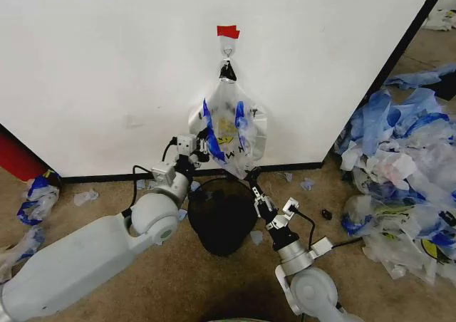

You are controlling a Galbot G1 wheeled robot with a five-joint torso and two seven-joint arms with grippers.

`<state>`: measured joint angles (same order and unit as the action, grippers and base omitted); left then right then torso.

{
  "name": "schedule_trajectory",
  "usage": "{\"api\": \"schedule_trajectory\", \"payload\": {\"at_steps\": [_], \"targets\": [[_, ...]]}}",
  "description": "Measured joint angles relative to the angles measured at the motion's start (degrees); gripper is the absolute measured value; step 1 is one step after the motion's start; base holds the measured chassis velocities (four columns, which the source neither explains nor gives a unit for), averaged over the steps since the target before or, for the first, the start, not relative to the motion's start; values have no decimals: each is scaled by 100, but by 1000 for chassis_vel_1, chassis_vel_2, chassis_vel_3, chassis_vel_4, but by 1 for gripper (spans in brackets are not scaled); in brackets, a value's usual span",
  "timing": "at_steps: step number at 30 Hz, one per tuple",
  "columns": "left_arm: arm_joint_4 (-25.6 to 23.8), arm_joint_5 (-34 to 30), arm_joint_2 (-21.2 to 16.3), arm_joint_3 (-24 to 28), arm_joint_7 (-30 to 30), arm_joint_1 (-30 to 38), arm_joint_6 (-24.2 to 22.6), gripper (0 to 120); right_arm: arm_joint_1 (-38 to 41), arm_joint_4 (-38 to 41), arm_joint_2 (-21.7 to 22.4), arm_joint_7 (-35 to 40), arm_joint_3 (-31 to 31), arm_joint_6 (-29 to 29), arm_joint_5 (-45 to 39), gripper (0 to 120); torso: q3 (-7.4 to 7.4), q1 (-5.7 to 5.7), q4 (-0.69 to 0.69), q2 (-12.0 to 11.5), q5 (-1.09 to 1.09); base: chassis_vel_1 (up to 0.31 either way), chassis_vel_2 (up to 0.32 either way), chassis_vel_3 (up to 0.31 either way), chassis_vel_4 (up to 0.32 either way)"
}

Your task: Pick up the garbage bag from the wall and place it over the trash bin.

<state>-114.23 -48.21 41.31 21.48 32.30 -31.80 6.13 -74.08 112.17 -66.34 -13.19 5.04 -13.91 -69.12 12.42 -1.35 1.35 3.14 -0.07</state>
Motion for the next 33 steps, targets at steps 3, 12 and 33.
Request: {"api": "schedule_trajectory", "payload": {"at_steps": [3, 12, 33], "targets": [[-22, 4, -30, -91, -7, -88, 29, 0, -19, -28, -5, -2, 34, -2, 28, 0, 0, 0, 0, 0, -1, 0, 0, 0, 0], [-72, 2, -116, -338, -22, -200, 38, 0, -152, -78, 11, -36, 189, -52, 143, 0, 0, 0, 1, 0, 0, 0, 0, 0, 0], [-331, 2, -289, -970, -114, -678, 63, 0, -530, 123, 104, -84, 719, -260, 814, 5, 0, 0, -1, -1, 0, 0, 0, 0, 0]]}}
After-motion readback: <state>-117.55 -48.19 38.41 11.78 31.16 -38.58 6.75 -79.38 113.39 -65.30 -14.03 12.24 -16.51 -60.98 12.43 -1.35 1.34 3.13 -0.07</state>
